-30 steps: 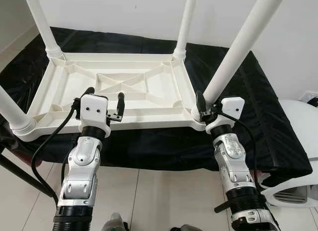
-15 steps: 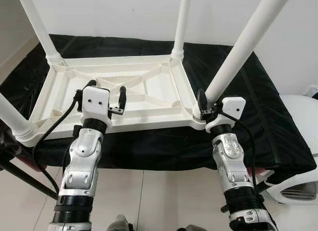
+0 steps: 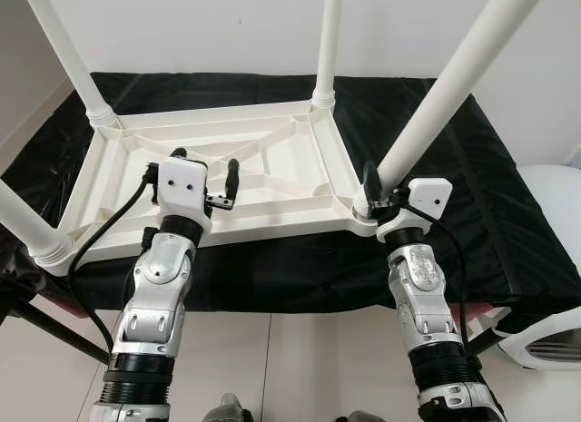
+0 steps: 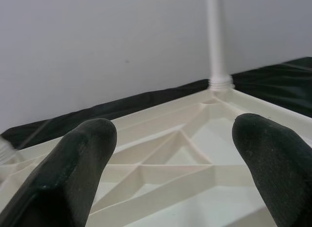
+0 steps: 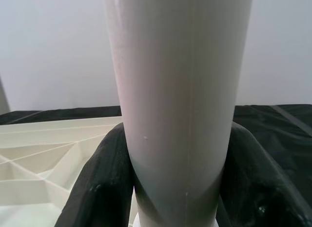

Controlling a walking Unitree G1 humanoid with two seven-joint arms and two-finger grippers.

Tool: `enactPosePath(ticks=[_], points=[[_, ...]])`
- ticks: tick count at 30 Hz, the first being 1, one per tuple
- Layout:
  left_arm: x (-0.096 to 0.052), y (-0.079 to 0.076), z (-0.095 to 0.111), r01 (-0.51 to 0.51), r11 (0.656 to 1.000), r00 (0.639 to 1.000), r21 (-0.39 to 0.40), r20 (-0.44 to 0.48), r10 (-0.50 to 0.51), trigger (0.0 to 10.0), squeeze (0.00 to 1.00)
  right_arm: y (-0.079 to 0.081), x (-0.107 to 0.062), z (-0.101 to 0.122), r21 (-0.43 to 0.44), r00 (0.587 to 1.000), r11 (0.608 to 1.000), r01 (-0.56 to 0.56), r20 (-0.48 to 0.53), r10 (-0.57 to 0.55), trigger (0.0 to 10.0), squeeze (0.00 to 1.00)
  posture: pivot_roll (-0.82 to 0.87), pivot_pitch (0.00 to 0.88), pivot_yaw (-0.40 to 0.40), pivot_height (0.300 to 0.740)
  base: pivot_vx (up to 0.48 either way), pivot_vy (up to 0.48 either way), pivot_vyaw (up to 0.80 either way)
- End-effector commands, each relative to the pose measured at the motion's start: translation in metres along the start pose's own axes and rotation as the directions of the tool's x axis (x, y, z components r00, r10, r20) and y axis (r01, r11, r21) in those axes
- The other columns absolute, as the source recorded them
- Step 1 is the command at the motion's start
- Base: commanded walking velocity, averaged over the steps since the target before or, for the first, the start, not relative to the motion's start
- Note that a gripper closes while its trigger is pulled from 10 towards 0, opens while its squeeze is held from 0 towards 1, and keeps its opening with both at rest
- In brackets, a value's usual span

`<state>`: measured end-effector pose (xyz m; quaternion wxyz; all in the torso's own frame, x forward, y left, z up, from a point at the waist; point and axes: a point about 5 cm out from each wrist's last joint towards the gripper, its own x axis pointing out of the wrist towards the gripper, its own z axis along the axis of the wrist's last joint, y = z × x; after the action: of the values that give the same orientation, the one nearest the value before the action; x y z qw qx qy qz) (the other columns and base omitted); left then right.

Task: Building children table

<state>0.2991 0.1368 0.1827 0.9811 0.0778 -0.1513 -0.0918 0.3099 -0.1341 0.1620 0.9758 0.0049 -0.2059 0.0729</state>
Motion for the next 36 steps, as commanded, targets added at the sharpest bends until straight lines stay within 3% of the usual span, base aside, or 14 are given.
enactPosePath(ticks=[1,3,6,10,13,18,23,28,36], points=[[-0.002,-0.003,-0.005,0.050,0.999,0.999,0.000,-0.020,-0.050,10.0,0.00,0.004,0.002,0.006,0.010,0.999,1.000,-0.016,0.035,0.016,10.0,0.00,-0.02,0.000,0.082,0.740,0.000,0.000,0.00],[-0.008,-0.005,-0.008,0.103,0.994,0.994,0.036,-0.025,-0.102,10.0,0.00,0.007,0.005,0.008,0.018,0.998,0.998,-0.057,0.042,0.056,10.0,0.00,-0.01,0.000,0.070,0.740,0.000,0.000,0.00],[-0.010,-0.002,-0.011,0.098,0.994,0.995,0.045,-0.038,-0.097,10.0,0.00,0.006,0.005,0.008,0.008,0.996,0.997,-0.076,0.040,0.075,10.0,0.00,0.00,0.000,0.064,0.740,0.000,0.000,0.00],[-0.018,0.003,-0.025,0.024,0.999,0.996,0.031,-0.085,-0.021,10.0,0.00,0.003,0.005,0.007,0.000,0.996,0.997,-0.078,0.037,0.078,10.0,0.00,0.00,0.000,0.053,0.740,0.000,0.000,0.00],[-0.032,0.002,-0.038,-0.045,0.999,0.992,0.005,-0.115,0.045,10.0,0.00,0.001,0.006,0.008,-0.003,0.997,0.997,-0.072,0.038,0.072,10.0,0.00,0.01,0.000,0.046,0.740,0.000,0.000,0.00],[-0.045,0.000,-0.047,-0.051,0.998,0.990,-0.030,-0.132,0.046,10.0,0.00,-0.001,0.009,0.009,-0.002,0.997,0.998,-0.069,0.039,0.069,10.0,0.00,0.03,0.000,0.031,0.740,0.000,0.000,0.00],[-0.056,0.022,-0.059,-0.162,0.985,0.973,-0.066,-0.177,0.148,10.0,0.00,-0.008,0.013,0.009,-0.018,0.997,0.998,-0.068,0.035,0.069,10.0,0.00,0.03,0.000,0.016,0.740,0.000,0.000,0.00],[-0.057,0.037,-0.057,-0.232,0.969,0.962,-0.081,-0.167,0.217,10.0,0.00,-0.016,0.013,0.007,-0.020,0.998,0.998,-0.055,0.023,0.055,10.0,0.00,0.03,0.000,0.006,0.740,0.000,0.000,0.00],[-0.049,0.041,-0.042,-0.228,0.970,0.970,-0.081,-0.109,0.219,10.0,0.00,-0.016,0.010,0.001,0.001,0.999,0.999,-0.052,-0.004,0.052,10.0,0.00,0.03,0.000,0.002,0.740,0.000,0.000,0.00]])
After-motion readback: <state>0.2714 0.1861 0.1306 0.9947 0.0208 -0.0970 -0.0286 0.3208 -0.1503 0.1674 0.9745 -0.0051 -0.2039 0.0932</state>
